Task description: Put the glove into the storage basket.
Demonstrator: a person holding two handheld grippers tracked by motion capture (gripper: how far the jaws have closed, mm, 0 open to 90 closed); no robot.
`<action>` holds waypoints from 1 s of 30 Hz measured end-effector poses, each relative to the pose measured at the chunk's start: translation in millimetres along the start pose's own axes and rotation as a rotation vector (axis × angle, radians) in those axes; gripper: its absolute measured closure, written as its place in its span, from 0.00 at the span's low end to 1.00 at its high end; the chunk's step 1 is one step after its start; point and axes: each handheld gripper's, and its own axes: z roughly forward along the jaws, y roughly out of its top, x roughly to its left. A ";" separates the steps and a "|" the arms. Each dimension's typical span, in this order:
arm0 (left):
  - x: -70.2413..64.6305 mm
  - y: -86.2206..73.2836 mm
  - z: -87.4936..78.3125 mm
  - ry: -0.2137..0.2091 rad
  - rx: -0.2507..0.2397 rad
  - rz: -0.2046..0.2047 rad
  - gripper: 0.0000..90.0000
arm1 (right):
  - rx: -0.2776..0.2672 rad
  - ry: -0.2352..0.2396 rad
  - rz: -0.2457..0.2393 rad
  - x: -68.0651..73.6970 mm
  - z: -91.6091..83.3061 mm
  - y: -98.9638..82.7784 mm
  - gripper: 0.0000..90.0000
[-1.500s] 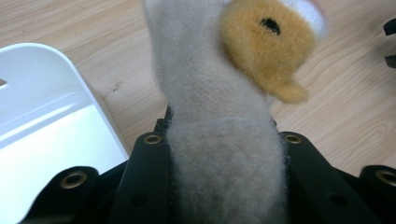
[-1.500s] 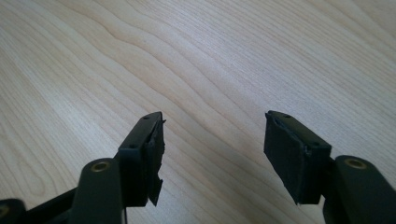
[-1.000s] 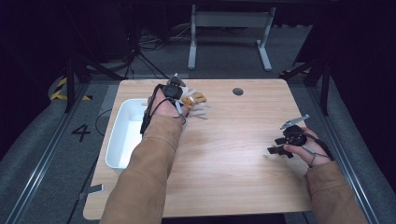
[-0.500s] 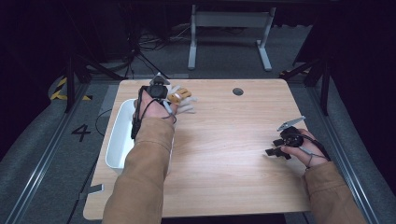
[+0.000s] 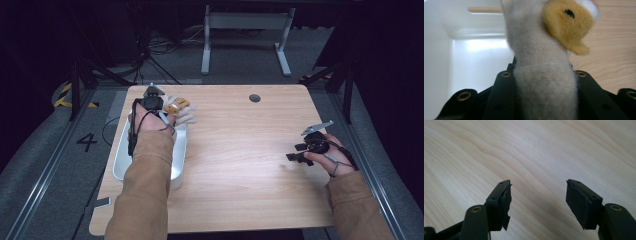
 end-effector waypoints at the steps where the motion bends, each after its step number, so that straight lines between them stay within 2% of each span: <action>1: 1.8 -1.1 -0.2 0.003 -0.001 -0.006 0.77 | -0.013 -0.007 -0.003 0.3 -1.6 1.9 0.42; 3: 5.7 -2.6 -0.9 0.011 -0.004 -0.008 0.77 | -0.049 -0.019 -0.008 1.7 -3.7 4.7 0.45; 5: 7.6 -3.5 -0.9 0.011 -0.007 -0.015 0.77 | -0.059 -0.015 -0.003 2.3 -4.3 5.2 0.45; 6: 11.7 -5.2 -0.3 0.018 -0.011 -0.025 0.77 | -0.087 -0.015 -0.001 2.5 -4.8 4.8 0.44; 7: 13.4 -6.5 0.4 0.017 -0.012 -0.034 0.77 | -0.092 -0.017 0.002 2.0 -5.3 4.4 0.43; 8: 15.3 -8.0 1.5 0.019 -0.011 -0.036 0.77 | -0.104 -0.033 0.002 1.5 -5.8 4.0 0.43; 14: 25.6 -17.6 8.0 0.026 0.001 -0.066 0.77 | -0.078 -0.055 0.014 -1.4 -9.9 -0.5 0.42; 17: 30.9 -22.8 11.6 0.018 0.003 -0.075 0.77 | -0.067 -0.066 0.003 -2.4 -8.7 -2.4 0.42; 25: 48.3 -41.7 35.0 0.012 0.033 -0.119 0.77 | -0.055 -0.069 0.002 0.0 -8.3 -4.1 0.41; 30: 54.7 -47.2 45.6 0.034 0.032 -0.140 0.76 | -0.050 -0.062 0.008 -1.2 -6.5 -5.1 0.40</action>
